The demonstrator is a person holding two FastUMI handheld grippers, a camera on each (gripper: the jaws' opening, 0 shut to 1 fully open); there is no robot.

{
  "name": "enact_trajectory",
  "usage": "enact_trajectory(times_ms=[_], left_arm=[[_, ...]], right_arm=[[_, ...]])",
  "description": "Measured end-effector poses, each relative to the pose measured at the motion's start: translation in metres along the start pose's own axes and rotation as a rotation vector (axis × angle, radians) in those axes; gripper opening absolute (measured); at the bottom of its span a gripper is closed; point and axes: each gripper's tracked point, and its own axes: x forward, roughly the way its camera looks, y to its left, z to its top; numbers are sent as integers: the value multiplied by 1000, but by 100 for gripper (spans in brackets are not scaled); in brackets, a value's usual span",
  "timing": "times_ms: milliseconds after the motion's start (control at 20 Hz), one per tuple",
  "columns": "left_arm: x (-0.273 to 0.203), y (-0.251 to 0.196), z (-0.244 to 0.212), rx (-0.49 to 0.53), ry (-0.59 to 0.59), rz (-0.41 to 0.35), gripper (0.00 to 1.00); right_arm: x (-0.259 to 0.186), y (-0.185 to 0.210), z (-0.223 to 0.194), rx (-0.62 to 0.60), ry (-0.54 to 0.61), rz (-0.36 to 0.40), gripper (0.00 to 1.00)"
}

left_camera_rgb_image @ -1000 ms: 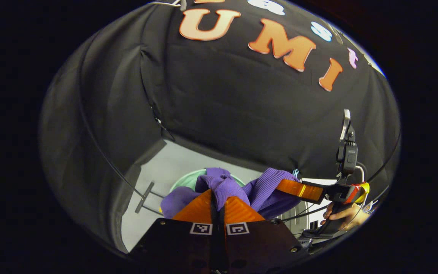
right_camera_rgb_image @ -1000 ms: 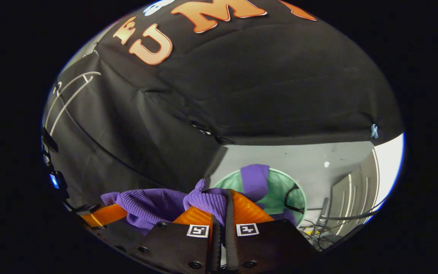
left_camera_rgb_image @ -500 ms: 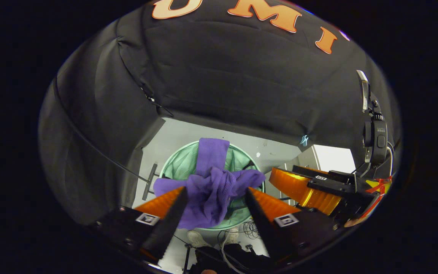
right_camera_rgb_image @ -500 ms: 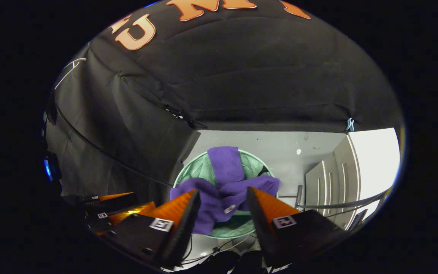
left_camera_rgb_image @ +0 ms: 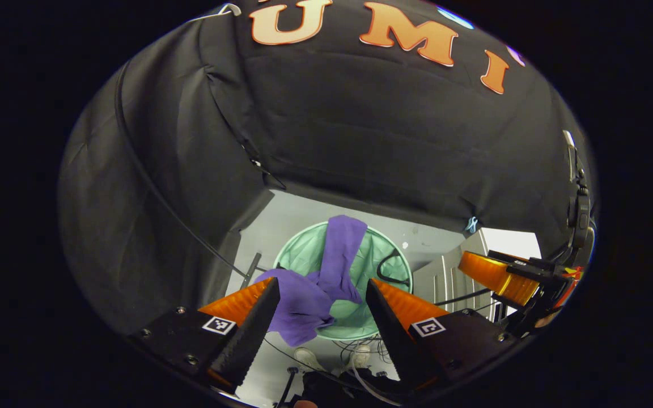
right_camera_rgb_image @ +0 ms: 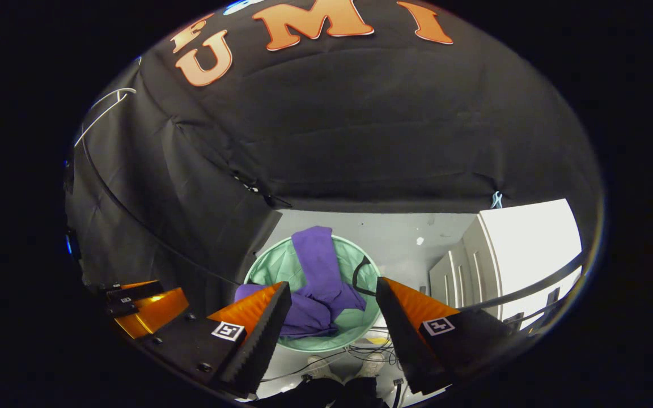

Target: Grasp the clothes on the hanger with both hands and then place them into the laundry hamper below.

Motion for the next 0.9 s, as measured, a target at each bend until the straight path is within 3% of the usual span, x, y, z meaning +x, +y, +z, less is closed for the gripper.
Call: enact_trajectory(times_ms=[50,150,200,250,300,400,450,650,900], left_arm=[[-4,9,5,-13,-17,3,98],[-9,24,20,-33,-63,0,98],[-9,24,24,-32,-93,-3,98],[-13,25,31,-26,-120,-3,98],[-19,29,38,-17,-146,-3,98],[-39,30,50,-4,-198,-10,98],[-51,31,56,1,-226,-17,98],[-90,37,75,24,-321,-21,97],[-139,51,97,8,-417,-56,97]], right_arm=[[-7,2,5,3,-15,-3,90],[-26,3,15,1,-53,-8,90],[-35,5,21,-4,-72,-9,99],[-43,6,27,-10,-92,-17,99],[-51,5,31,-12,-112,-25,90],[-68,6,43,-11,-158,-42,90],[-75,7,50,-11,-183,-49,99],[-110,11,66,-55,-263,-66,98],[-146,11,82,-118,-336,-142,98]])
